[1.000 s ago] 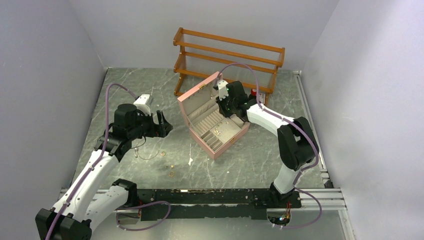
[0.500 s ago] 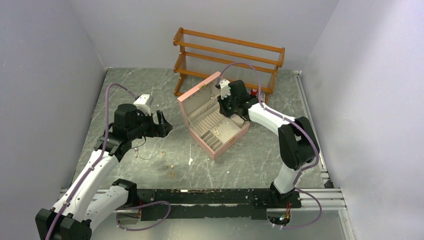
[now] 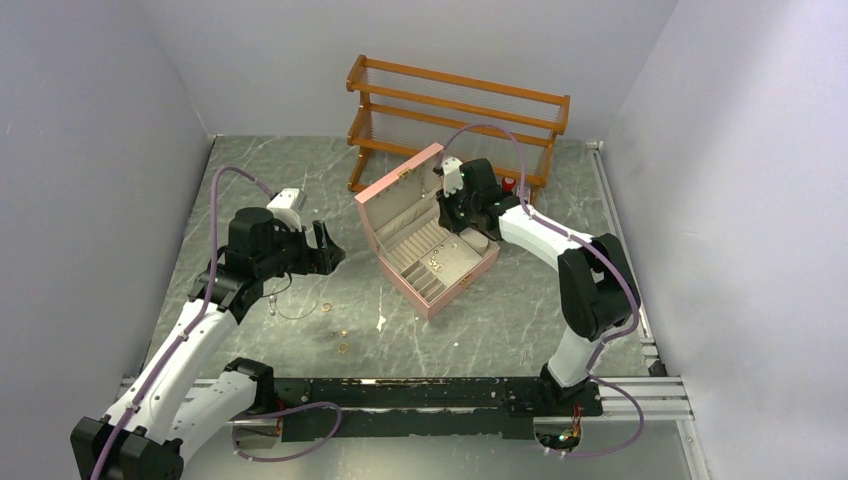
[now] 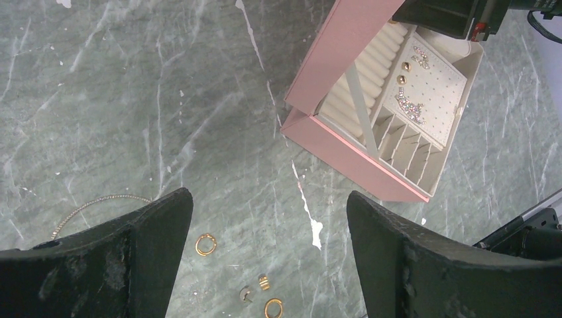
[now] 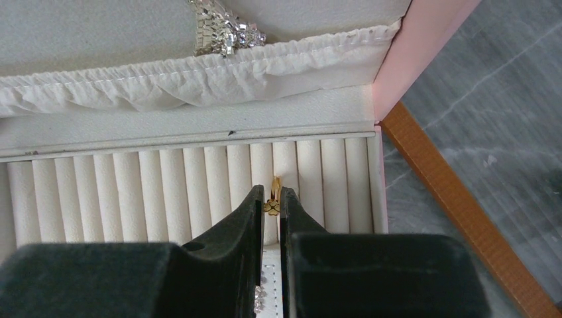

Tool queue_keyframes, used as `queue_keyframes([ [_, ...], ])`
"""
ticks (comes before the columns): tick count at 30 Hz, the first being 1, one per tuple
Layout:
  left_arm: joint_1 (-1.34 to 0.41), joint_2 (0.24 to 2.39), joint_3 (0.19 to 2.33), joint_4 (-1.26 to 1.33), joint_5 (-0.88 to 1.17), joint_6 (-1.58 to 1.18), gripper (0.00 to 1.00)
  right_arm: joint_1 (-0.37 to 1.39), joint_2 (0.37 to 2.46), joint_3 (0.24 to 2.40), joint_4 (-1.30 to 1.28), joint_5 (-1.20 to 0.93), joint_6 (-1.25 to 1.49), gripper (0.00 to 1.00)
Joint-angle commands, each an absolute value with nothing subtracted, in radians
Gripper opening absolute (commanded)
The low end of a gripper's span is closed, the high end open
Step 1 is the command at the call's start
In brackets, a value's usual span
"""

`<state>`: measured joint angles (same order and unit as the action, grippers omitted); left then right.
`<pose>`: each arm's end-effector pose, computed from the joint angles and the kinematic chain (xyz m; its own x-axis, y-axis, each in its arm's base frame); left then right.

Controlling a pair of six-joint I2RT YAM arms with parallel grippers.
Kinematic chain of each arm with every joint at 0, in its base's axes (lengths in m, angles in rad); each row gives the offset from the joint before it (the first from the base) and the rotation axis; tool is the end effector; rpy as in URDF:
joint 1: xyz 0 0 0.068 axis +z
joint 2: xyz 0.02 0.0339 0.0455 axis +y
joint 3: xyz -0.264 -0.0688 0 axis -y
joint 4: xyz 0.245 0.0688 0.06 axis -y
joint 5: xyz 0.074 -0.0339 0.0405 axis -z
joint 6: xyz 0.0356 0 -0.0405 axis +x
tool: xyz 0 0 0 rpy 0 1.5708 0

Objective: Organize the mixed jewelry

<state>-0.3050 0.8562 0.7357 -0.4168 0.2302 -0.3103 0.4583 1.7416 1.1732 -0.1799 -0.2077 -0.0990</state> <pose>0.1795 -0.0650 0.2874 -0.6112 -0.1192 -0.7824 0.3074 0.8752 -0.3735 0.3406 0.1762 0.2183 -0.5510 -0.3797 -0.7431 -0.6260 0.7770 0.0672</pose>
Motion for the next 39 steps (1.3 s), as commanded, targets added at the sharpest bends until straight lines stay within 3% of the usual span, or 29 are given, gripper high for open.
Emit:
queue_keyframes([
  [1,-0.310,0.849,0.732,-0.406,0.210,-0.304,0.90,0.452,1.713,1.173,-0.158,-0.243,-0.083,0.00],
  [16,-0.310,0.852,0.733,-0.406,0.210,-0.304,0.90,0.448,1.755,1.184,-0.179,-0.210,-0.097,0.00],
  [39,-0.310,0.852,0.730,-0.405,0.211,-0.306,0.90,0.460,1.828,1.198,-0.185,-0.152,-0.092,0.08],
])
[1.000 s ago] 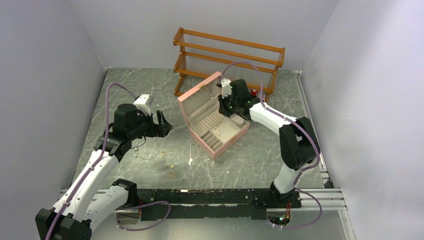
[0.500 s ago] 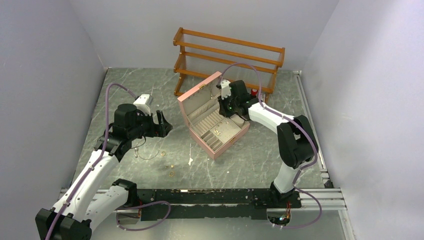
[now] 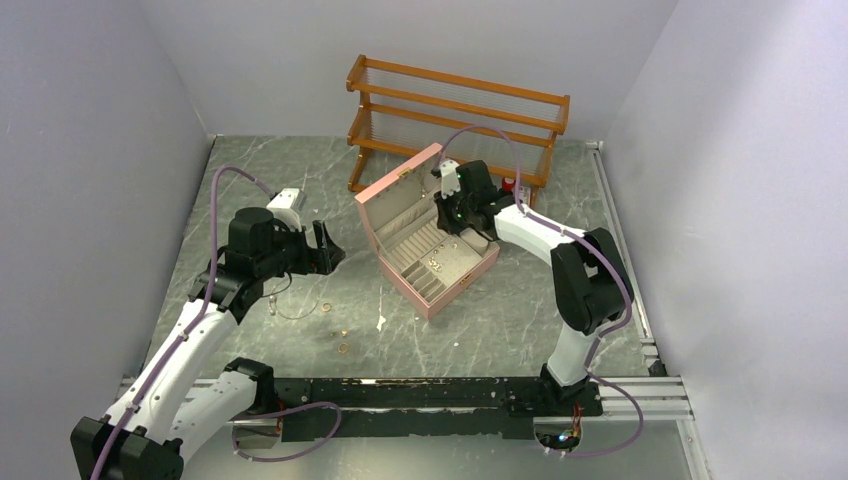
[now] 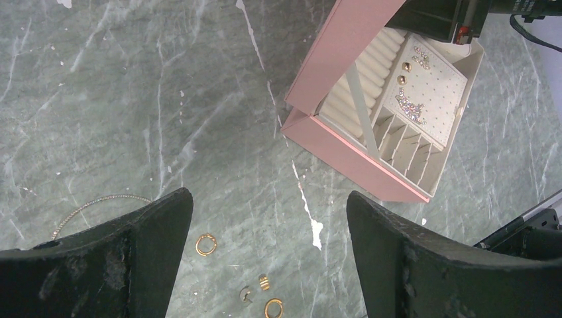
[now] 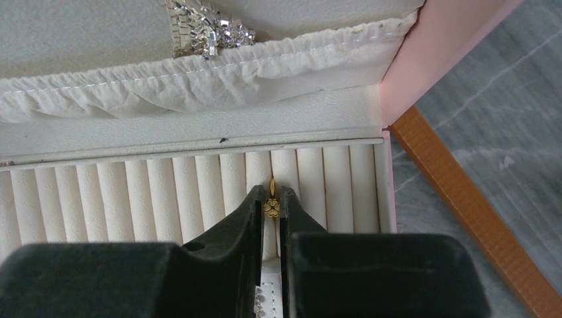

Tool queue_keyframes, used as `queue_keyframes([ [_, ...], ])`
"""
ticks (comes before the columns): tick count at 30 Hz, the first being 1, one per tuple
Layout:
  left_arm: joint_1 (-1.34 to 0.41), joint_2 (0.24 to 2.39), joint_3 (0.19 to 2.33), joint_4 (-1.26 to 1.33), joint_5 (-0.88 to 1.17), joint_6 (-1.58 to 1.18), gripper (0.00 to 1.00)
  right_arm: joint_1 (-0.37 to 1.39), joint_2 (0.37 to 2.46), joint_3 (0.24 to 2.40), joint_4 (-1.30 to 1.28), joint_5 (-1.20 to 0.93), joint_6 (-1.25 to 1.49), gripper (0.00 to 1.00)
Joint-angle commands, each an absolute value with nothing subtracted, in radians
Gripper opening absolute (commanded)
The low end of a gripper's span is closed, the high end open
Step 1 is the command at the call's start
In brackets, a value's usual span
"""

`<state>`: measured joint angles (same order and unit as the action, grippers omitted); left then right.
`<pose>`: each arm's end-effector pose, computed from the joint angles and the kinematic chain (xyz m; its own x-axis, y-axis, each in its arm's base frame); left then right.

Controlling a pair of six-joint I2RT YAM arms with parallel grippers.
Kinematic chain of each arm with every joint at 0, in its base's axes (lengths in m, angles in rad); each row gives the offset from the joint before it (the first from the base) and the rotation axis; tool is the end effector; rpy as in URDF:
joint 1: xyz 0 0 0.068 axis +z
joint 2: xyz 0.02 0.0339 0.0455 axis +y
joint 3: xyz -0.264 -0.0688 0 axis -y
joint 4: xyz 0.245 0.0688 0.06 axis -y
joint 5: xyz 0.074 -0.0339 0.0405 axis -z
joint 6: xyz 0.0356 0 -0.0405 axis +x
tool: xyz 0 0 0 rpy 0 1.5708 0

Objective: Organize the mixed jewelry

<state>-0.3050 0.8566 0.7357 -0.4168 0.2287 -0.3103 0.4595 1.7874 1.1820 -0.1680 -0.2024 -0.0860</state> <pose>0.1796 -0.0650 0.2873 -0.6112 -0.1194 -0.7824 0.3062 0.8759 -0.3728 0.3466 0.1795 0.2052 -0.5754 -0.3786 -0.7250 -0.6151 0.7846 0.0784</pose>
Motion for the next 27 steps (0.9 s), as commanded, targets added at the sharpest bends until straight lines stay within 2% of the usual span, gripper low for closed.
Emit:
queue_keyframes([
  [1,-0.310,0.852,0.730,-0.406,0.210,-0.306,0.90,0.461,1.826,1.197,-0.185,-0.151,-0.091,0.08],
  [7,-0.310,0.854,0.730,-0.405,0.213,-0.306,0.90,0.462,1.802,1.207,-0.190,-0.143,-0.054,0.12],
  [15,-0.311,0.827,0.729,-0.411,0.231,-0.332,0.93,0.461,1.710,1.183,-0.127,-0.168,0.077,0.40],
  [21,-0.310,0.783,0.727,-0.428,0.249,-0.383,0.93,0.461,1.609,1.115,-0.095,-0.154,0.145,0.49],
  [27,-0.310,0.751,0.727,-0.451,0.252,-0.413,0.94,0.459,1.501,1.031,-0.097,-0.037,0.242,0.62],
])
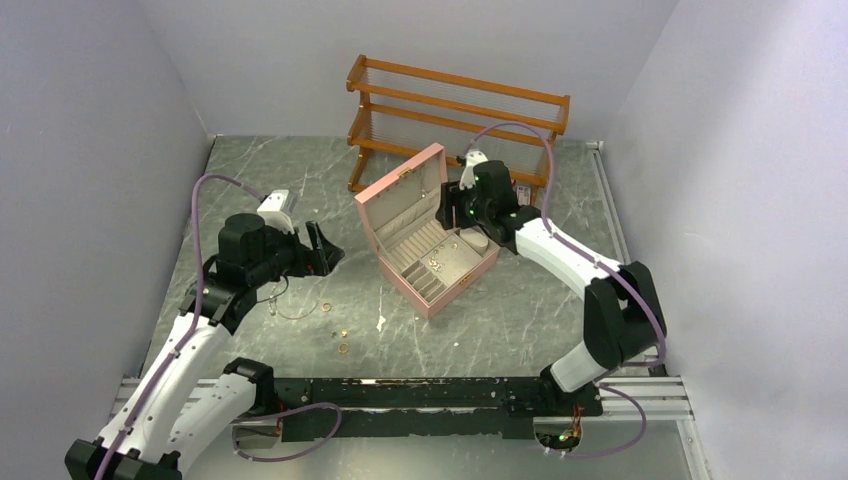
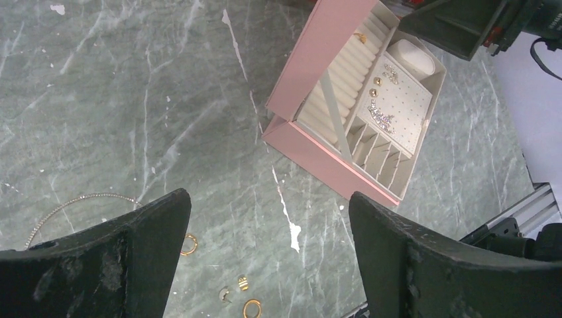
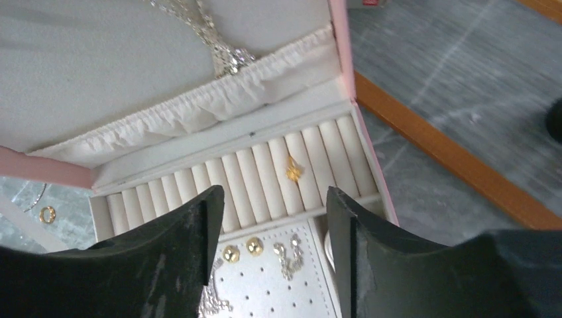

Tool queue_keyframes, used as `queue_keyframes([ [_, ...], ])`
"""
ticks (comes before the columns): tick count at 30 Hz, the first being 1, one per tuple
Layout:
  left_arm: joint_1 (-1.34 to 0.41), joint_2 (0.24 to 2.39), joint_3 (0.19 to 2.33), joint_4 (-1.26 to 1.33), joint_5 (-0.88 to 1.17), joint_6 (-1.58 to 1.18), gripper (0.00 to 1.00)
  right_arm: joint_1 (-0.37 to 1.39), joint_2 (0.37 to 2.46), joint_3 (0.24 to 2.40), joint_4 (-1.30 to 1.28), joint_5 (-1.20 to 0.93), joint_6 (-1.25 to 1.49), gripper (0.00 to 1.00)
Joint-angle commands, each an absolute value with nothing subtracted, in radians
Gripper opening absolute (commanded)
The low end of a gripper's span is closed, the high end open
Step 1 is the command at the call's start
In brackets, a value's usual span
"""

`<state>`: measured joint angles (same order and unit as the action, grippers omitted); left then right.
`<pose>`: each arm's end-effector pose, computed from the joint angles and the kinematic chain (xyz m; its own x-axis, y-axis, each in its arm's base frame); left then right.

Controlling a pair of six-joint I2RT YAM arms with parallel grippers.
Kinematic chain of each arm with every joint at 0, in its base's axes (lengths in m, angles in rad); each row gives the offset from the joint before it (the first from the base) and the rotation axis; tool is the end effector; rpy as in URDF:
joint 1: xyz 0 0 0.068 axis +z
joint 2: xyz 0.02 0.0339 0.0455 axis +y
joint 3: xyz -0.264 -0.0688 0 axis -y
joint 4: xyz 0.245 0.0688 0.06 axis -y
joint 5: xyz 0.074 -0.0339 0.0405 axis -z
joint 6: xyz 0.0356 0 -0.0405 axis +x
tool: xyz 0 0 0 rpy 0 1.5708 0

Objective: Organize the mixed jewelry

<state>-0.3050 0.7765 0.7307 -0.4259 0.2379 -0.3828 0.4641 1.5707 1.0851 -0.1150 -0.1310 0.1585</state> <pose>0.1653 -0.0608 0.2979 -0.5859 -0.1961 -0.7863 0.2946 0.8524 -0.4321 0.3152 0.1630 0.2544 -0.5843 -0.1175 -0.8030 -0.4536 0.8677 0.2031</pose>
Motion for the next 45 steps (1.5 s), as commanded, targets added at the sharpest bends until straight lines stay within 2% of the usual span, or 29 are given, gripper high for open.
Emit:
queue_keyframes([
  [1,-0.310,0.747,0.728,-0.459,0.239,-0.418,0.94,0.459,1.483,1.016,-0.103,-0.010,0.256,0.65],
  [5,-0.310,0.745,0.725,-0.475,0.227,-0.436,0.98,0.456,1.411,0.951,-0.143,0.166,0.330,0.78],
  [12,-0.310,0.754,0.631,-0.319,0.355,-0.524,0.99,0.408,1.374,0.891,-0.191,0.201,0.417,0.84],
  [16,-0.310,0.790,0.576,-0.211,0.417,-0.595,0.98,0.364,1.383,0.854,-0.163,0.161,0.423,0.84],
  [22,-0.311,0.867,0.515,-0.055,0.496,-0.695,0.98,0.289,1.376,0.790,-0.099,-0.018,0.424,0.81],
  [31,-0.315,0.943,0.451,0.125,0.518,-0.800,0.94,0.267,1.298,0.680,-0.052,-0.196,0.465,0.75],
  [36,-0.316,0.955,0.474,0.051,0.438,-0.785,0.92,0.270,1.242,0.601,-0.010,-0.277,0.512,0.72],
  [45,-0.316,0.894,0.486,-0.134,0.311,-0.735,0.92,0.272,1.134,0.505,0.019,-0.349,0.599,0.71],
])
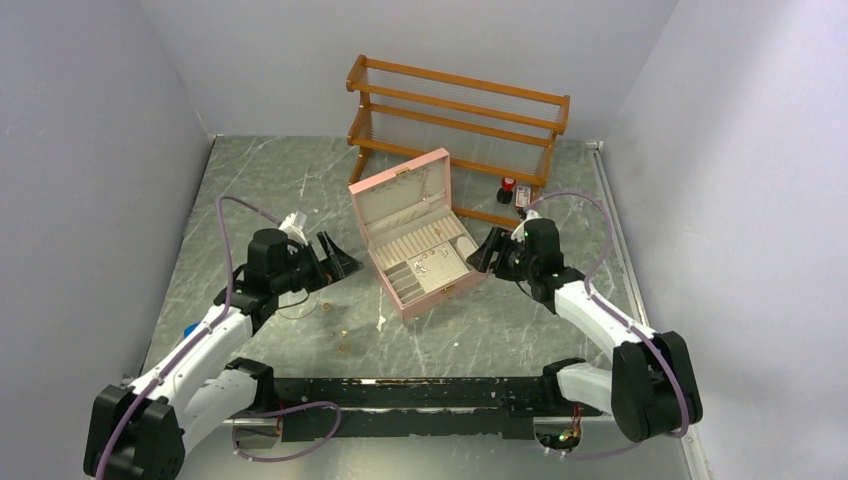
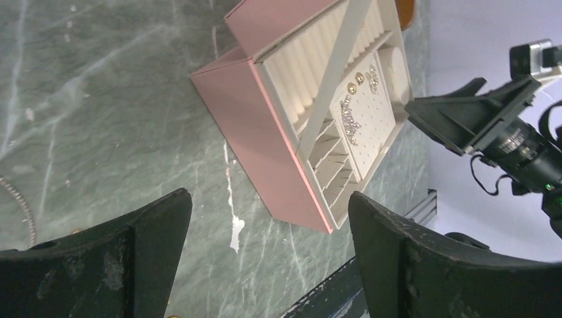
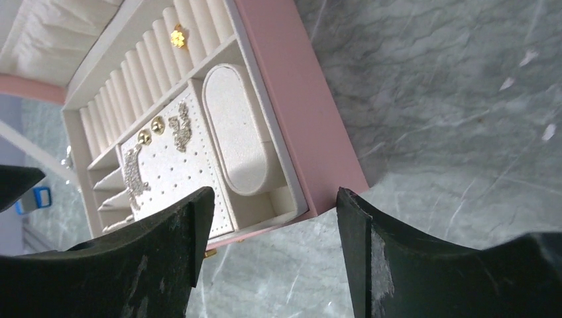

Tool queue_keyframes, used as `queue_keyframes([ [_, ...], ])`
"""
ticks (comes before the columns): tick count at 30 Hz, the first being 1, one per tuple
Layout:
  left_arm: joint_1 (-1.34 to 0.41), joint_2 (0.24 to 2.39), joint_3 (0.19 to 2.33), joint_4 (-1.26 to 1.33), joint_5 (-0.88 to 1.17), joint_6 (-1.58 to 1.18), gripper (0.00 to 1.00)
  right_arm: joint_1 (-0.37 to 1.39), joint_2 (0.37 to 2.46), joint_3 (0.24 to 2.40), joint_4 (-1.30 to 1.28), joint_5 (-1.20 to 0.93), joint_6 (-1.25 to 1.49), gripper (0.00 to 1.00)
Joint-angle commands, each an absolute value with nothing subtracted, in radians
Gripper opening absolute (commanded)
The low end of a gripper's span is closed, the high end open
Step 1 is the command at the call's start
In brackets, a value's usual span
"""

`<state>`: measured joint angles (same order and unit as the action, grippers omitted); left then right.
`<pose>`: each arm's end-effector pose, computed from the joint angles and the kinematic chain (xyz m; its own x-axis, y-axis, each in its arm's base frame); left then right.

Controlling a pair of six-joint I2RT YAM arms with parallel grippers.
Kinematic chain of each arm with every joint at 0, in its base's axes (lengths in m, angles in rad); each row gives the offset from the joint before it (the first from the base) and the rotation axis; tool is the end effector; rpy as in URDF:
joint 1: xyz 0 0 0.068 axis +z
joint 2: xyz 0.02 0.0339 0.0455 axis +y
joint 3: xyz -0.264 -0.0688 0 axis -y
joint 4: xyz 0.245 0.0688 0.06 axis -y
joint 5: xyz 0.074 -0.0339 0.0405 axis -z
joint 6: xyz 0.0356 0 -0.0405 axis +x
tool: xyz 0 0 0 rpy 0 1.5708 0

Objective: Organize the mixed jewelry

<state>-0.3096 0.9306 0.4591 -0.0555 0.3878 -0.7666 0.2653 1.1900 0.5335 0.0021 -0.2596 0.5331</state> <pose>0.1866 -0.0738 0.2136 -0.7566 -0.4322 -0.4906 0.0951 0.6697 -0.7366 0.2278 0.0714 0.1906 -0.7346 0.3094 -0.6039 -0.0890 0.8384 0.5378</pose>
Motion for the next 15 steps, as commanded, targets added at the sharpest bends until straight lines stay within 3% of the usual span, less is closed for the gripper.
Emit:
queue_keyframes([
  [1,-0.316,0.887,0.484,-0.146,0.301,-0.735,0.92,0.276,1.119,0.497,0.018,-0.358,0.610,0.71],
  [5,-0.316,0.876,0.494,-0.225,0.254,-0.733,0.91,0.295,1.088,0.497,0.007,-0.346,0.634,0.73],
  [9,-0.316,0.894,0.605,-0.481,0.118,-0.691,0.88,0.300,1.067,0.589,-0.171,-0.153,0.612,0.74],
  [12,-0.316,0.900,0.658,-0.644,0.004,-0.659,0.82,0.319,1.030,0.641,-0.242,-0.010,0.607,0.74],
  [15,-0.318,0.902,0.646,-0.657,-0.012,-0.656,0.69,0.361,1.016,0.685,-0.272,0.075,0.607,0.71],
])
